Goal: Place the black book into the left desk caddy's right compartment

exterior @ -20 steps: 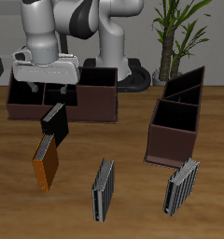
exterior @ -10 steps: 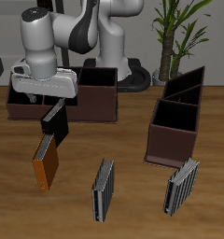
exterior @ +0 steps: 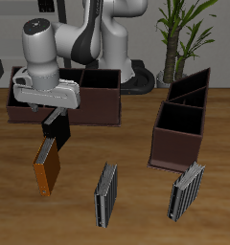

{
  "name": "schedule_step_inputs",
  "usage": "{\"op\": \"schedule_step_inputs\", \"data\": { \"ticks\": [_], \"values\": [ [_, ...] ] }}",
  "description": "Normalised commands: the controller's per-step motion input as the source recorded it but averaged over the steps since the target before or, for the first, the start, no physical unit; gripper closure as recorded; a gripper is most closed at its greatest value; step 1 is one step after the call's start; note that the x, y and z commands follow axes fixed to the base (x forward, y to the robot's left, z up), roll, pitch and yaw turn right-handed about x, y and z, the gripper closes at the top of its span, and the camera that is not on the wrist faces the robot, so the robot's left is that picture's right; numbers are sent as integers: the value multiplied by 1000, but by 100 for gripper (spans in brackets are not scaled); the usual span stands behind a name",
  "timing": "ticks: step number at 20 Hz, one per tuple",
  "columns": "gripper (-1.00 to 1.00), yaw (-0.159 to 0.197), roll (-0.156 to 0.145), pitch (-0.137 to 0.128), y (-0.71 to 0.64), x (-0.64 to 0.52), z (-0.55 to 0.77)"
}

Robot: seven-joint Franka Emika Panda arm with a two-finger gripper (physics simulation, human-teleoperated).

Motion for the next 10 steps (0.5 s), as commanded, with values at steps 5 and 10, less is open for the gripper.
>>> {"op": "schedule_step_inputs", "data": {
  "ticks": [5,10],
  "values": [
    [-100,-8,-1,18,-36,43,-199],
    [-100,-21,-11,26,-75,46,-205]
  ]
}}
